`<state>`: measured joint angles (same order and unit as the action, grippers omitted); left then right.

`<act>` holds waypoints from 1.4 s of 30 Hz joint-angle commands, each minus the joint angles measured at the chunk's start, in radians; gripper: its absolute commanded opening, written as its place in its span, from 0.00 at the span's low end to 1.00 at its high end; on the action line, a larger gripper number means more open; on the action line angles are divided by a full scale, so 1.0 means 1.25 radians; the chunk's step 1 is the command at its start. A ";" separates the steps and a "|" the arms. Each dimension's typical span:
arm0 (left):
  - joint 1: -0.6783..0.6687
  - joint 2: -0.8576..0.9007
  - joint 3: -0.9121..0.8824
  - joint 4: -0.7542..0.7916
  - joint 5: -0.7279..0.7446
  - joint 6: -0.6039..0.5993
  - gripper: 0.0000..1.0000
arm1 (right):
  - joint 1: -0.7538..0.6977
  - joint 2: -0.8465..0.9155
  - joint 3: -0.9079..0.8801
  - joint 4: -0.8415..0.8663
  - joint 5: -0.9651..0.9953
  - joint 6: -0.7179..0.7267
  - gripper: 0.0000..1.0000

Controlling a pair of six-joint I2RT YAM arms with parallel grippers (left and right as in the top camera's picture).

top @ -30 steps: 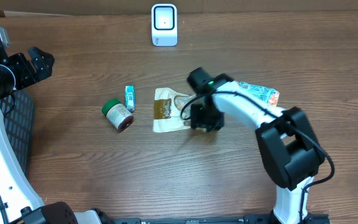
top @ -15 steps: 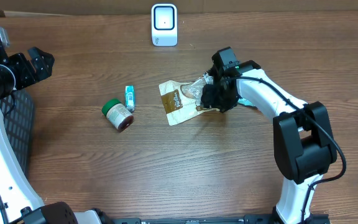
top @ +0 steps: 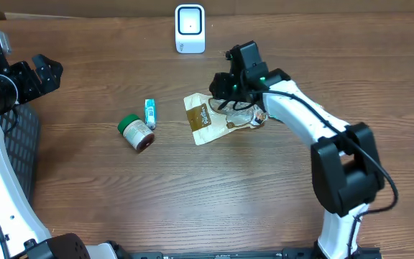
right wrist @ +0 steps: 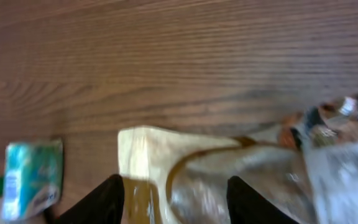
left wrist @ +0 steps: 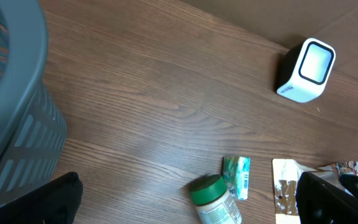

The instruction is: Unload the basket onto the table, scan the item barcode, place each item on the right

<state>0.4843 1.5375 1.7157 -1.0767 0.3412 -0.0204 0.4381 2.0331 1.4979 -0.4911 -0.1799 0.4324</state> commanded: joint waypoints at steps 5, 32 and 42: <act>-0.005 -0.005 0.013 0.001 0.012 -0.004 1.00 | 0.049 0.080 -0.003 0.020 0.035 0.043 0.58; -0.005 -0.005 0.013 0.001 0.012 -0.004 1.00 | 0.111 -0.078 0.052 -0.407 -0.213 -0.150 0.52; -0.005 -0.005 0.013 0.001 0.012 -0.004 1.00 | -0.183 -0.244 0.050 -0.592 -0.143 -0.181 0.62</act>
<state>0.4843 1.5375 1.7157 -1.0767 0.3416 -0.0204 0.2996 1.7290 1.5612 -1.2015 -0.4068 0.2516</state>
